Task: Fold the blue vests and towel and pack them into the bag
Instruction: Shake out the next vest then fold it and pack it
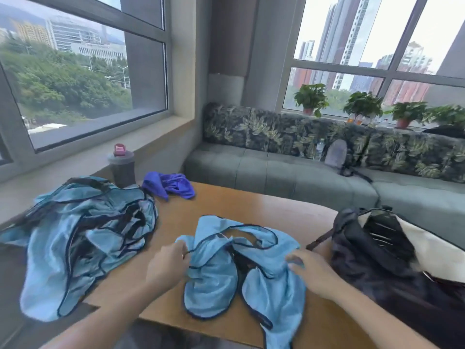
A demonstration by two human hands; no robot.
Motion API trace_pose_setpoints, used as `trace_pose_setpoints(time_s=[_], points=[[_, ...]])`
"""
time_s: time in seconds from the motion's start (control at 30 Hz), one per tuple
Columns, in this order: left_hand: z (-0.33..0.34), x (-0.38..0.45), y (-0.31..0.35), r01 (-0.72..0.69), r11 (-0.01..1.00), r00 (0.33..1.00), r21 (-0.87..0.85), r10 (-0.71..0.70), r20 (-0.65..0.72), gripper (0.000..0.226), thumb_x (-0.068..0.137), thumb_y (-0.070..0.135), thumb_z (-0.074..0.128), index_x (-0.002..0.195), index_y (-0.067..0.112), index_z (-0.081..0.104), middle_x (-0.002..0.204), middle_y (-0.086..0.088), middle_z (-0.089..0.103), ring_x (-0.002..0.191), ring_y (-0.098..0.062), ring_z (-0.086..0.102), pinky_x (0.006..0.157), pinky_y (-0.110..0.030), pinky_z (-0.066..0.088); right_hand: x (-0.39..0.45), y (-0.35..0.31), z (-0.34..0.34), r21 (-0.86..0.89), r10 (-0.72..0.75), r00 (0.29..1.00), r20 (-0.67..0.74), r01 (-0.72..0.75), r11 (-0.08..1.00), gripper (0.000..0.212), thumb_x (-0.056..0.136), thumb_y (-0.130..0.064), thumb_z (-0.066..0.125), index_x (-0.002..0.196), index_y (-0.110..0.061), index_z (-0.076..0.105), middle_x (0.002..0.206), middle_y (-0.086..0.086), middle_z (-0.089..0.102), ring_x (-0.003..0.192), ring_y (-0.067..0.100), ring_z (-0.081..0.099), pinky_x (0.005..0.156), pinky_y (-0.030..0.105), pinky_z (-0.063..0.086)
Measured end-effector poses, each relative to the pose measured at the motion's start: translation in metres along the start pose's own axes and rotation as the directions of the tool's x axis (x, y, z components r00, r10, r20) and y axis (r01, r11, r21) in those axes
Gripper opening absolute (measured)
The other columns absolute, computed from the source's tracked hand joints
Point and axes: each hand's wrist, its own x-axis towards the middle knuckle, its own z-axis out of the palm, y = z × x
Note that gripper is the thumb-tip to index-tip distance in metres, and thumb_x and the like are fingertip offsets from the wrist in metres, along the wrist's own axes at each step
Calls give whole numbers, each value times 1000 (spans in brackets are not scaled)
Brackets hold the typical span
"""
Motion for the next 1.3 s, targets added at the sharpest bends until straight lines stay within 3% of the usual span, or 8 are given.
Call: trace_pose_setpoints(time_s=[0.17, 0.3, 0.47, 0.6, 0.83, 0.93, 1.17, 1.3], points=[[46, -45, -23, -102, 993, 992, 57, 106, -67, 17, 94, 42, 55, 93, 26, 51, 64, 5, 53, 72, -22, 62, 55, -34, 37, -42, -5, 81, 19, 45, 998, 45, -46, 999, 43, 99, -53, 49, 135, -29, 56, 130, -16, 54, 126, 4, 46, 107, 20, 36], [49, -46, -26, -100, 995, 985, -26, 96, -142, 13, 95, 41, 58, 93, 29, 51, 56, 4, 54, 59, -18, 58, 50, -33, 37, -55, 0, 107, -66, 11, 997, -74, -15, 998, 39, 103, -26, 54, 141, -28, 55, 144, -20, 47, 136, 2, 38, 115, 19, 27], [53, -40, -31, -111, 990, 984, -89, 97, -146, 11, 99, 40, 55, 98, 30, 51, 54, 2, 56, 53, -18, 57, 52, -35, 46, -44, -5, 96, -128, 1, 990, -139, -19, 992, 26, 107, -26, 41, 102, -26, 66, 107, -13, 64, 105, 12, 56, 90, 27, 44], [48, -43, -32, -136, 975, 988, -176, 120, -94, 11, 101, 39, 52, 93, 31, 51, 53, 3, 59, 52, -13, 55, 52, -32, 37, -34, -3, 80, -217, 38, 991, -127, -65, 974, 37, 108, -28, 30, 73, -28, 39, 78, -11, 49, 80, 14, 51, 70, 30, 34], [44, -51, -39, -297, 908, 952, -294, 305, -21, 36, 103, 49, 40, 82, 23, 51, 64, 0, 57, 61, -20, 54, 58, -32, 41, 11, 9, 68, -384, 261, 936, -237, -337, 860, 36, 107, -40, 24, 95, -29, 56, 100, -10, 58, 110, 15, 52, 119, 51, 12], [43, -56, -41, -286, 873, 935, -395, 344, 83, 44, 102, 56, 34, 88, 24, 60, 71, 4, 62, 66, -15, 59, 70, -39, 51, 13, -22, 70, -189, 266, 830, -490, -399, 897, 35, 105, -44, 38, 97, -20, 63, 100, 0, 63, 103, 25, 55, 102, 47, 28], [21, -72, 6, -45, 722, 753, -690, 478, 451, 31, 108, 35, 48, 98, 19, 72, 83, 0, 77, 67, -20, 73, 73, -41, 59, 19, -83, 97, 160, 501, 780, -375, -478, 864, 47, 93, -68, 47, 91, -22, 59, 85, -10, 62, 90, 19, 58, 92, 41, 29], [-5, -28, 27, -194, 783, 906, -591, 374, 199, 45, 106, 41, 48, 70, 22, 67, 60, 5, 70, 50, -18, 63, 57, -35, 54, 37, -104, 96, 160, 685, 714, -148, -666, 729, 71, 92, -78, 30, 70, -17, 59, 76, -2, 64, 83, 23, 56, 101, 50, 27]])
